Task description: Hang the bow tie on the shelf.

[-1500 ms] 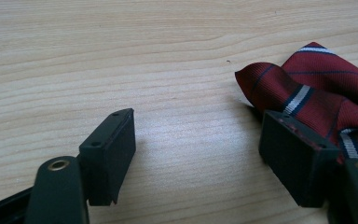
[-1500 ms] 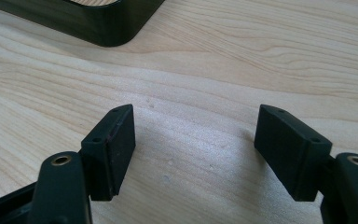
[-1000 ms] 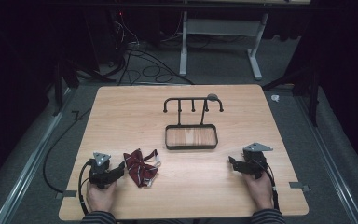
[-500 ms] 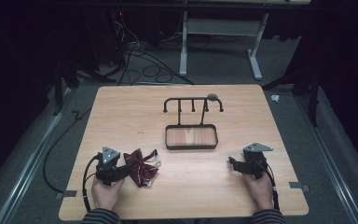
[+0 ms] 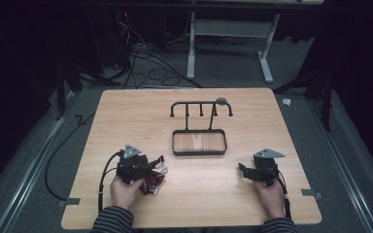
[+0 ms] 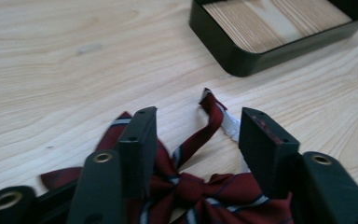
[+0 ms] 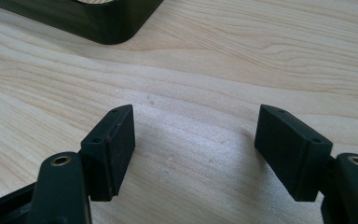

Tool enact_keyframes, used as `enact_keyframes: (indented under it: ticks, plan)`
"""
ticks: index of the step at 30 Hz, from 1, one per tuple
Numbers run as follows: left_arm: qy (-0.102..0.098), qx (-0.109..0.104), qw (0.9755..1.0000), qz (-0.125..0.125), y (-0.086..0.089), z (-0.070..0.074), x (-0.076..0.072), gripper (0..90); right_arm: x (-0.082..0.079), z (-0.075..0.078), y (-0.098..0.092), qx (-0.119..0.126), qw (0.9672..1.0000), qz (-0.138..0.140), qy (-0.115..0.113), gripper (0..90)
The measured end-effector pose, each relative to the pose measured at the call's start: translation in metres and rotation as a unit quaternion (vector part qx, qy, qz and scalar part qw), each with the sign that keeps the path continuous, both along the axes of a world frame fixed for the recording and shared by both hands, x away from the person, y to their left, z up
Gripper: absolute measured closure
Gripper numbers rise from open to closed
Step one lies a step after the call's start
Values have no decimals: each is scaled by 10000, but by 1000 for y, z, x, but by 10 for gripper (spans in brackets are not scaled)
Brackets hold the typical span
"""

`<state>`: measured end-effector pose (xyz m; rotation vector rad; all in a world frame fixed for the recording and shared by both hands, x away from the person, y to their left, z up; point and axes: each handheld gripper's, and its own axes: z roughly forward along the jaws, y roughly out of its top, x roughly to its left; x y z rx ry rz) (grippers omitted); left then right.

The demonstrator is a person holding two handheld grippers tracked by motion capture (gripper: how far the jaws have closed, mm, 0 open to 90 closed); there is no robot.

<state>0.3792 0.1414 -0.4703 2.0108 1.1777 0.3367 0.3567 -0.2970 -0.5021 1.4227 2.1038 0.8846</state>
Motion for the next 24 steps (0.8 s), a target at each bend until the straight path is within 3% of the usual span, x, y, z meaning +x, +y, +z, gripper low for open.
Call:
enact_keyframes:
  ticks: [3, 9, 13, 15, 18, 21, 24]
  plan:
    - [105, 188, 9997, -153, -11, -1, 6, 514, 0, 0, 0, 4, 10000, -4, 1, 300]
    - [183, 316, 9989, -294, -25, -3, 20, 587, -1, 0, 0, 6, 10000, -2, -2, 300]
    - [289, 299, 9986, -312, -29, -8, 24, 638, -1, 0, 0, 4, 10000, 13, -3, 300]
    - [373, 449, 9977, -354, -31, -13, 27, 695, -1, 0, 0, 6, 10000, 16, -3, 300]
    - [419, 513, 9971, -363, -32, -16, 28, 736, -1, 0, 0, 5, 10000, 13, -4, 300]
    - [404, 504, 9972, -373, -31, -17, 29, 852, -1, 0, 0, 5, 10000, 14, -4, 300]
    - [395, 488, 9973, -392, -31, -16, 28, 881, -1, 0, 0, 8, 10000, 10, 0, 300]
